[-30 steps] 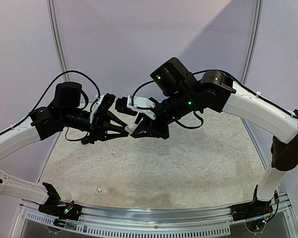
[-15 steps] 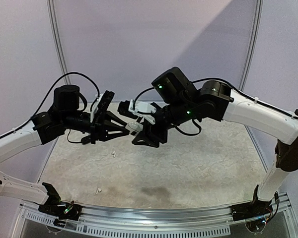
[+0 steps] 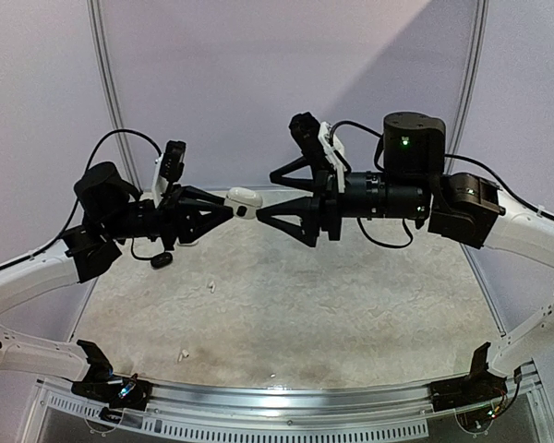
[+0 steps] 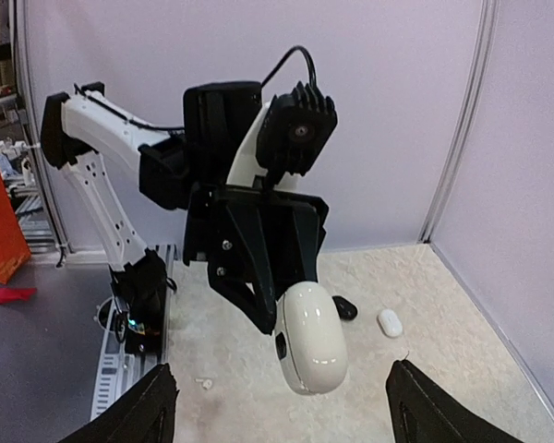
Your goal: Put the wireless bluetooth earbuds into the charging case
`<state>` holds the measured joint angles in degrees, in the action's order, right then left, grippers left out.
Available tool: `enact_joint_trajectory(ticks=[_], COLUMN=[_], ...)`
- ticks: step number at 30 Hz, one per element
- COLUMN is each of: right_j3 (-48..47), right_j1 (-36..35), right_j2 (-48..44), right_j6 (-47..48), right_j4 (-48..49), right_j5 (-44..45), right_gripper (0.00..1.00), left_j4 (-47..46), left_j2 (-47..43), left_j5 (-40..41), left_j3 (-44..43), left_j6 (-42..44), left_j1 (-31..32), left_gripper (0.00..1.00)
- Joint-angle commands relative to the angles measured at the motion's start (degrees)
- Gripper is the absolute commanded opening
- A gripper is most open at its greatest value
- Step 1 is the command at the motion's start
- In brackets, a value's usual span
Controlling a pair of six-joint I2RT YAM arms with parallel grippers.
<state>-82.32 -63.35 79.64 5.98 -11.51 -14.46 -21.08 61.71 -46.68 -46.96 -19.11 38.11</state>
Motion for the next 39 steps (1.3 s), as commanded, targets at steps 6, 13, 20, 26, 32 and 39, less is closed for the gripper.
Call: enact_joint_trajectory(ticks=[6, 13, 20, 26, 32, 39], right_j3=[-2.7, -4.3, -5.2, -8.5, -14.2, -17.6], right_j1=[2.8, 3.3, 3.3, 3.3, 3.3, 3.1], right_j2=[6.3, 9.7, 10.9, 11.8, 12.3, 13.6], right_j6=[-9.7, -12.5, -12.7, -10.6, -4.6, -0.6], right_j4=[10.7, 14.5, 14.6, 7.5, -4.9, -11.0], right_j5=[-7.5, -12.8, -15.2, -15.8, -13.5, -13.2], right_gripper=[0.75, 0.47, 0.21, 0.00, 0.00, 0.00], left_j4=[-13.4, -14.9, -14.7, -10.1, -1.5, -1.1], left_j2=[-2.5, -3.2, -3.3, -3.4, -3.5, -3.4], left_j5=[1.6, 2.5, 2.9, 4.4, 0.9, -0.5], left_j3=[2.6, 3.8, 4.0, 3.8, 3.0, 2.6], left_j6=[-8.2, -8.6, -8.5, -6.0, 7.5, 10.4], left_j1=[-0.6, -0.6, -0.7, -0.7, -0.8, -0.8], left_gripper=[0.00, 0.00, 0.00, 0.06, 0.56, 0.52])
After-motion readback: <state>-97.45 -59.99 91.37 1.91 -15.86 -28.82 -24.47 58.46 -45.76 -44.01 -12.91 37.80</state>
